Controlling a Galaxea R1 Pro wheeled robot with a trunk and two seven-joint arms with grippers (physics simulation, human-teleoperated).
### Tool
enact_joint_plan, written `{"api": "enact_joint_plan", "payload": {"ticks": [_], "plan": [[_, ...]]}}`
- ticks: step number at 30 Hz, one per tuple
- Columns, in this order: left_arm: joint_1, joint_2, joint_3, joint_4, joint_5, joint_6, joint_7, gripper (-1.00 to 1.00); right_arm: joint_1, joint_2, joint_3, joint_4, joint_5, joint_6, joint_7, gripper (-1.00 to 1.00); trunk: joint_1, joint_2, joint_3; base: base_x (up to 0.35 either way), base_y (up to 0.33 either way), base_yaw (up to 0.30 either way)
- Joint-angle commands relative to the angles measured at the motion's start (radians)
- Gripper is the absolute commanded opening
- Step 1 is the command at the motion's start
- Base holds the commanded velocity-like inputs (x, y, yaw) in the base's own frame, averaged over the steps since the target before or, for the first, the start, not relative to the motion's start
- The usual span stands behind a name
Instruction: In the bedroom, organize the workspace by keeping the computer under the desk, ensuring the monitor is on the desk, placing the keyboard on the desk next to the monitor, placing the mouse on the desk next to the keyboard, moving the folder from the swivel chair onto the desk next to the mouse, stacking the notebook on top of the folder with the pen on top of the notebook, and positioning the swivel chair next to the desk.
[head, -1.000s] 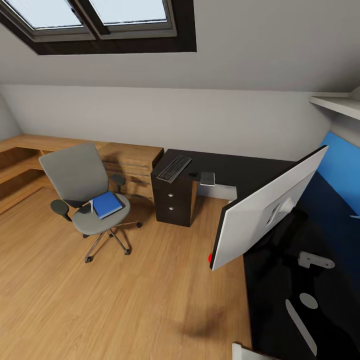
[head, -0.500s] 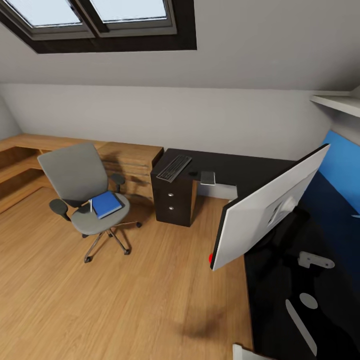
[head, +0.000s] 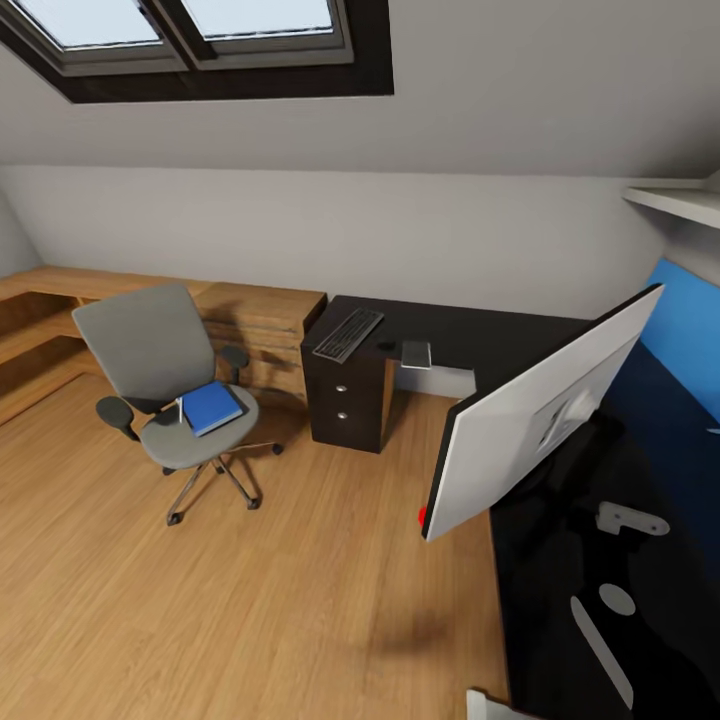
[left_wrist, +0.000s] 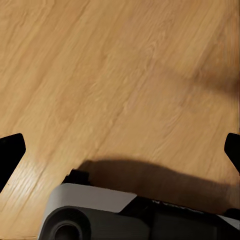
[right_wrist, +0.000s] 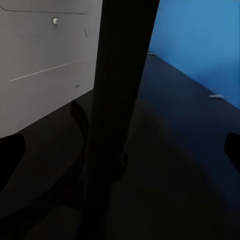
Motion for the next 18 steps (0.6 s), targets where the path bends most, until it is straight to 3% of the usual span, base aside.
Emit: {"api": "enact_joint_plan", "payload": {"ticks": [1, 3, 7, 12, 18], "plan": [[0.000, 0.000, -0.003, -0.029, 0.003, 0.043, 0.005, 1.00, -0.001, -0.002, 0.005, 0.000, -0.011, -0.006, -0.005, 1.00, 0.004, -0.008, -0.005, 0.000, 0.000, 0.000], [0.000, 0.001, -0.003, -0.117, 0.003, 0.173, 0.007, 1.00, -0.002, -0.002, 0.004, 0.000, -0.012, -0.005, -0.005, 1.00, 0.012, -0.022, -0.011, 0.000, 0.000, 0.000], [0.000, 0.001, -0.002, -0.220, 0.003, 0.292, 0.007, 1.00, -0.003, -0.002, 0.003, 0.000, -0.013, -0.005, -0.005, 1.00, 0.023, -0.043, -0.020, 0.000, 0.000, 0.000], [0.000, 0.003, -0.001, -0.290, 0.004, 0.356, 0.005, 1.00, -0.003, -0.002, 0.003, -0.001, -0.011, -0.004, -0.004, 1.00, 0.023, -0.043, -0.020, 0.000, 0.000, 0.000], [0.000, 0.005, 0.001, -0.270, 0.007, 0.371, 0.005, 1.00, -0.008, -0.004, 0.003, -0.001, -0.009, 0.005, 0.002, 1.00, 0.023, -0.043, -0.020, 0.000, 0.000, 0.000]]}}
